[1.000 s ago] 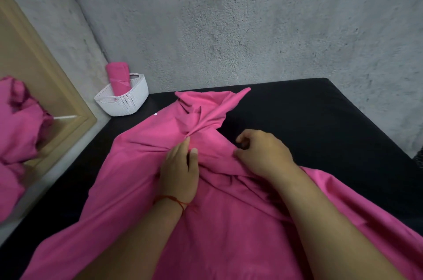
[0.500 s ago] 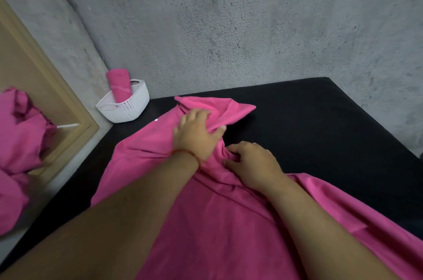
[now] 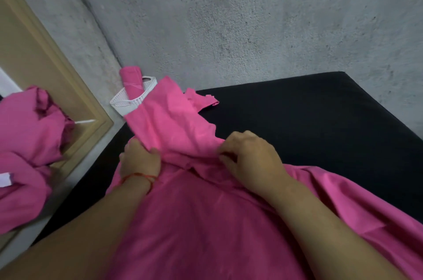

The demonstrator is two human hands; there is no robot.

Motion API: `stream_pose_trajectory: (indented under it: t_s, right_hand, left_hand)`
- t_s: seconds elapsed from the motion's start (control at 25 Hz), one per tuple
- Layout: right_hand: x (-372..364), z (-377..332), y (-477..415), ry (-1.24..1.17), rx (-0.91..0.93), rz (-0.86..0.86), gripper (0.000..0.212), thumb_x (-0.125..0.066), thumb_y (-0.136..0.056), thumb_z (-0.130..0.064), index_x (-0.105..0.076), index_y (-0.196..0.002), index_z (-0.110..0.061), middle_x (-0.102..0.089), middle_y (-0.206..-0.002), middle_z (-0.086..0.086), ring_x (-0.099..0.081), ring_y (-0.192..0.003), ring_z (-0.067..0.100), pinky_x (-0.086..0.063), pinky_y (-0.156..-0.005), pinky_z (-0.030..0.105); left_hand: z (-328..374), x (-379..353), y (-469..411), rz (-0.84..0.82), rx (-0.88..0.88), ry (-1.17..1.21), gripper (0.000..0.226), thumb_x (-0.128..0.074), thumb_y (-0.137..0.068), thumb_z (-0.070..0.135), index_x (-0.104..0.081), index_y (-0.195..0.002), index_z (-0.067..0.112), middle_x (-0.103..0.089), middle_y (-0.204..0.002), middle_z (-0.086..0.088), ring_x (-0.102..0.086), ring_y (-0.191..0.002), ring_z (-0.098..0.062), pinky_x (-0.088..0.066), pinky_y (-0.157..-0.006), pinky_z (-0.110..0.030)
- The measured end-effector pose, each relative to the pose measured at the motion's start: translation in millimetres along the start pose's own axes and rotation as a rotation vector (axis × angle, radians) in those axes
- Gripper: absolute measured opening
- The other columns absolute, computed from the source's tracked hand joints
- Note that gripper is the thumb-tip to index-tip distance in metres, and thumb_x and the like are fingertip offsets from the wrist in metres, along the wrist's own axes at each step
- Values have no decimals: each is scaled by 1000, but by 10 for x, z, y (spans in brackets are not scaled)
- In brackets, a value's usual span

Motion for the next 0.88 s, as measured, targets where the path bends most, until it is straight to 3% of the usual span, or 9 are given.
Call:
stream_pose_trajectory:
  t_s: [0.12, 0.2, 0.32, 0.4, 0.52, 0.6, 0.72, 0.88]
  right_hand:
    - [-163, -185, 80, 16, 144, -173, 21, -65, -93, -37, -78, -108, -45, -72, -112, -23, -63, -102, 7, -56, -84, 35]
    - [-175, -164, 81, 1, 123, -202, 22, -64, -92, -41, -77, -109, -48, -73, -111, -26, -66, -100, 4, -56, -86, 32]
    - [-141, -60, 11, -164, -22, -92, 27, -64, -90, -45, -72, -116, -46, -72, -105, -21, -67, -92, 5, -57, -83, 33]
    - [-81, 153, -22, -190, -198, 77, 29, -67, -94, -44, -71, -122, -40, -68, -113, -16, -65, -104, 13, -56, -89, 38]
    - [-183, 410, 23, -120, -447, -43, 38, -66, -97, -52, -64, -133, -41, -67, -121, -18, -62, -115, 15, -56, -96, 44]
    - [-253, 497, 27, -205, -510, -93, 27, -68, -96, -50, -67, -123, -44, -72, -105, -23, -67, -103, 9, -58, -91, 42]
    - [-236, 584, 23, -351, -561, -13, 12, -74, -93, -34, -76, -100, -43, -74, -82, -22, -70, -83, 4, -59, -83, 36]
    - [-30, 656, -67, -461, -593, 86, 16, -75, -92, -25, -79, -94, -40, -75, -77, -16, -70, -74, 6, -58, -79, 30]
  left_hand:
    - [-277, 80, 351, 76, 10, 53, 71, -76, -86, 24, -43, -146, 3, -44, -148, -24, -45, -135, -46, -39, -111, -54]
    - [-303, 12, 561, 62, -58, 25, 83, -73, -90, 29, -31, -158, 5, -32, -162, -21, -33, -149, -40, -29, -121, -53]
    - [-266, -224, 741, -51, -259, -211, 71, -53, -100, 49, -27, -163, 28, -27, -169, -5, -25, -154, -30, -25, -122, -53]
    - [-244, -281, 709, -92, -267, -293, 66, -41, -102, 57, -24, -162, 36, -26, -169, 0, -24, -154, -28, -24, -122, -51]
    - [-266, -262, 708, -70, -259, -318, 63, -38, -101, 57, -29, -160, 36, -32, -166, 0, -29, -151, -27, -25, -122, -51]
    - [-269, -257, 703, -46, -262, -318, 62, -39, -101, 56, -33, -159, 36, -36, -164, -1, -32, -150, -27, -26, -121, -51]
    - [-270, -279, 711, -29, -269, -330, 61, -42, -100, 55, -36, -157, 35, -41, -161, -1, -36, -147, -27, -28, -119, -51]
    - [-270, -248, 715, -8, -280, -332, 61, -42, -97, 53, -41, -154, 33, -50, -153, -2, -43, -140, -28, -34, -116, -53]
Point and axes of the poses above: each hand's wrist, its own y-axis away from the middle knuckle, its own x-axis out of the back of the hand, z = x × y, the point moved 7 cm from there along -y, towards the middle knuckle
